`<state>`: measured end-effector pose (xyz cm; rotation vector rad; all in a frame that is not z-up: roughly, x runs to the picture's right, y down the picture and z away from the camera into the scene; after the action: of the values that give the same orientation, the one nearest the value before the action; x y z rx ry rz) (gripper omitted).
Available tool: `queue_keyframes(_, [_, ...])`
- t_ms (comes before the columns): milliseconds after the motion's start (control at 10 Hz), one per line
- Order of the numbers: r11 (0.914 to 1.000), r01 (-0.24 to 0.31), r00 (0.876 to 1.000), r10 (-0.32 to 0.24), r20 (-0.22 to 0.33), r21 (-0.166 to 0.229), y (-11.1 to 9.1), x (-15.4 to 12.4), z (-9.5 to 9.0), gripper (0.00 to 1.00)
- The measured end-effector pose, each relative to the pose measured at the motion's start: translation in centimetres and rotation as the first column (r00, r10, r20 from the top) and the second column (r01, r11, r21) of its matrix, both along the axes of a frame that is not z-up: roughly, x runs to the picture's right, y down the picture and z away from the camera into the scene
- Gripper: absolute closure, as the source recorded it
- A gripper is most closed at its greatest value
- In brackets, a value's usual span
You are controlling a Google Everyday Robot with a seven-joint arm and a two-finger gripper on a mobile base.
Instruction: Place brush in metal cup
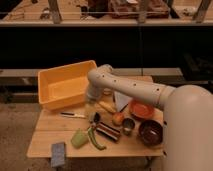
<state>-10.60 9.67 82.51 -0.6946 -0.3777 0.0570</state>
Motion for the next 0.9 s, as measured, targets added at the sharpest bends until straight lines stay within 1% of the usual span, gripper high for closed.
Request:
queue_keyframes(200, [0.9999, 0.003, 1.000, -0.003, -0.027, -0.013, 0.8, 0.3, 0.6, 0.20])
queue_keyframes(300, [0.9999, 0.001, 1.000, -0.001, -0.028, -0.013, 1.1, 0.4, 0.9, 0.20])
queue_keyframes(400, [0.9997, -0.022, 1.000, 0.022, -0.019, -0.012, 1.6, 0.7, 1.6, 0.20])
queue_keyframes(500, [0.9989, -0.046, 0.999, 0.046, 0.002, -0.010, 2.0, 1.1, 2.1, 0.20])
queue_keyframes(600, [0.9984, -0.055, 0.998, 0.055, 0.004, -0.010, 2.3, 1.3, 2.5, 0.20])
queue_keyframes(900, [0.9984, -0.054, 0.998, 0.054, -0.037, -0.018, 3.3, 0.8, 3.6, 0.20])
